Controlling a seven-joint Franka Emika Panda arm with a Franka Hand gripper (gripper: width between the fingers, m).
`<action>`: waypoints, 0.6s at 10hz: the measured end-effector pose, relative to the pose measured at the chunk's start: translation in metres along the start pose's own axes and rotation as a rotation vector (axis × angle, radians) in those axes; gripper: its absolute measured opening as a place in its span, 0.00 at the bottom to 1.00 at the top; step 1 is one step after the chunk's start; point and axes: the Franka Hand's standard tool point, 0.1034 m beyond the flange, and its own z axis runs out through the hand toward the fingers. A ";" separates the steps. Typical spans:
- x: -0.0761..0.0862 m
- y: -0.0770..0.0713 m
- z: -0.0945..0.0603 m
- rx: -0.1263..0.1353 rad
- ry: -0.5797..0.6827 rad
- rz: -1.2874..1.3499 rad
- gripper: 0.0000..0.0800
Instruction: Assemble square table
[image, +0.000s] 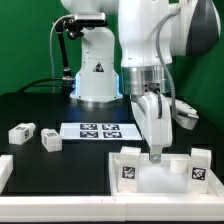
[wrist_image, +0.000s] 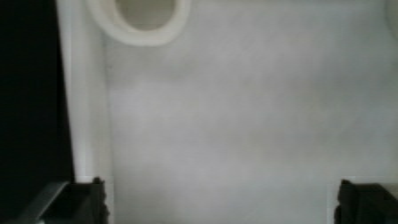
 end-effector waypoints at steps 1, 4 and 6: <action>0.002 0.008 0.002 -0.010 -0.001 -0.042 0.81; 0.007 0.023 0.016 -0.005 0.028 -0.064 0.81; 0.000 0.028 0.027 -0.009 0.040 -0.080 0.81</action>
Offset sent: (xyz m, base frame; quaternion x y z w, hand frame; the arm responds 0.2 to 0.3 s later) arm -0.0133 0.0025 -0.0187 0.0309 0.0191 0.0275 0.9990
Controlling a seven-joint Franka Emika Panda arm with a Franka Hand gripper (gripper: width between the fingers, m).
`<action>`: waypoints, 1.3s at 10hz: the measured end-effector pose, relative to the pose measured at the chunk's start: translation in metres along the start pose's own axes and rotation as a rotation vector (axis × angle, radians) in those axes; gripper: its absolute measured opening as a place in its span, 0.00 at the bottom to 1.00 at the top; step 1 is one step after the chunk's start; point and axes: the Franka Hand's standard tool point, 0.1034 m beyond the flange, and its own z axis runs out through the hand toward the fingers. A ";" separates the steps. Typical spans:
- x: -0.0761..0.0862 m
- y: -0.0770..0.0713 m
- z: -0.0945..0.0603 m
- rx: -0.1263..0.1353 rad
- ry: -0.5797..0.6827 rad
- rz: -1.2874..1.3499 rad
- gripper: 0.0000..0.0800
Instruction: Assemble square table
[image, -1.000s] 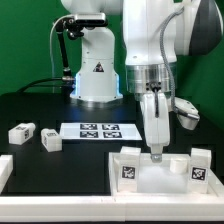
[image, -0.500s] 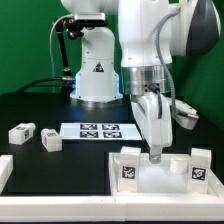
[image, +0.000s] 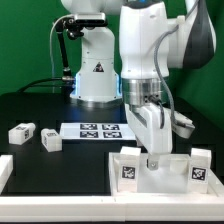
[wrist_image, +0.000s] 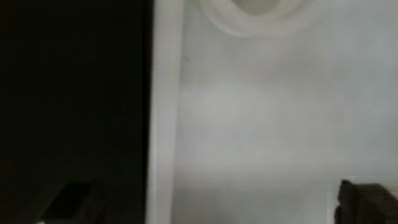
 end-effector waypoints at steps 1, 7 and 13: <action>0.001 0.002 0.004 -0.007 0.002 -0.002 0.81; 0.000 0.008 0.006 -0.027 -0.004 -0.004 0.31; 0.000 0.016 0.009 -0.051 -0.016 0.017 0.08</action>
Offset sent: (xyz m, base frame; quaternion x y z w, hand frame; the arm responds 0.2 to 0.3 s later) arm 0.0000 0.0000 0.0000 0.0000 0.0000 0.0000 1.0000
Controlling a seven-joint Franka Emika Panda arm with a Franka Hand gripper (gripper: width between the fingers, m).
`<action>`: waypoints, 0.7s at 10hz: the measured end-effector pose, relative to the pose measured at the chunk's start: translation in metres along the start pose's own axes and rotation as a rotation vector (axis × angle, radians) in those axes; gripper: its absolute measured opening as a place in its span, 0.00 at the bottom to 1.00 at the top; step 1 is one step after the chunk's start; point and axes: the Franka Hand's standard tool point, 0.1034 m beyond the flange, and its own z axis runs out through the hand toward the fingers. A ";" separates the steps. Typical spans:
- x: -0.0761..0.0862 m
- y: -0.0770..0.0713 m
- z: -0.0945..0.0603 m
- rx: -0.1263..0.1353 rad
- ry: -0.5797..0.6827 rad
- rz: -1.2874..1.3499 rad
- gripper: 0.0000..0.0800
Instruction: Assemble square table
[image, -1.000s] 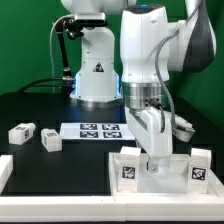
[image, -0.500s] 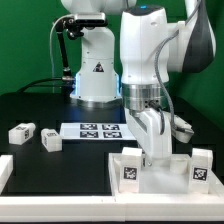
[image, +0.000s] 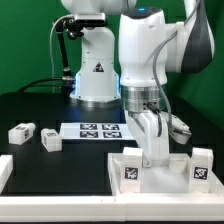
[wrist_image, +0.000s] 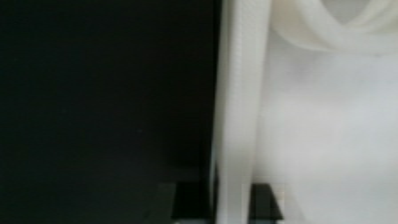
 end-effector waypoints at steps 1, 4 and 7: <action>0.000 0.000 0.000 0.000 0.000 0.000 0.08; 0.000 0.000 0.000 0.000 0.000 0.001 0.08; 0.018 0.010 -0.003 -0.001 0.000 -0.149 0.08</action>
Offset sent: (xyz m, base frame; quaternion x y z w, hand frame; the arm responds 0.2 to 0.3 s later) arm 0.0000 0.0000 0.0000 0.0000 0.0000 0.0000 1.0000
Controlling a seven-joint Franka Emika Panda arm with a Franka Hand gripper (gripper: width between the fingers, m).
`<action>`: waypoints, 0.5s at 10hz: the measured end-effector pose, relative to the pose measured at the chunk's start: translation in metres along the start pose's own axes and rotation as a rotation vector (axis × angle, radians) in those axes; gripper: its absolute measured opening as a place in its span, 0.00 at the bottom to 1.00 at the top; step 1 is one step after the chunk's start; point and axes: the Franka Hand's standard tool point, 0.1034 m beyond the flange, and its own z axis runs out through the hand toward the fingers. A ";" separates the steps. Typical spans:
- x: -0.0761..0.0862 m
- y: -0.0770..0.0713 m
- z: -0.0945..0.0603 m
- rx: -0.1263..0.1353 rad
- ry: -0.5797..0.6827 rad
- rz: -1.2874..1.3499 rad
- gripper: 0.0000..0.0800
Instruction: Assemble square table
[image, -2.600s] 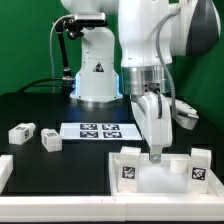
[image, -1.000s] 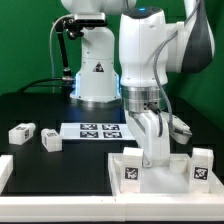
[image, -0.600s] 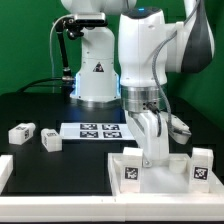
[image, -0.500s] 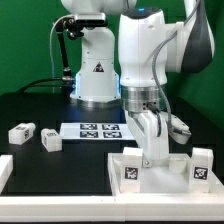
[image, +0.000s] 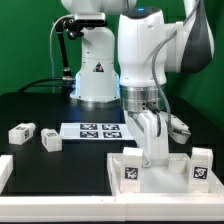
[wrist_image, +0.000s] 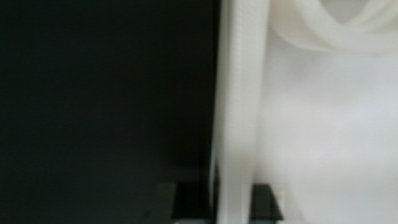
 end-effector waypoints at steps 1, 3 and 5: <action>0.013 0.008 -0.002 -0.005 0.001 -0.056 0.08; 0.038 0.018 -0.003 -0.011 0.000 -0.306 0.08; 0.064 0.015 -0.008 0.008 0.006 -0.530 0.08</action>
Offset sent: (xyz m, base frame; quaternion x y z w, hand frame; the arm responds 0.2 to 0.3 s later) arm 0.0103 -0.0539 0.0062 0.0461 -0.0369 -0.3409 0.9383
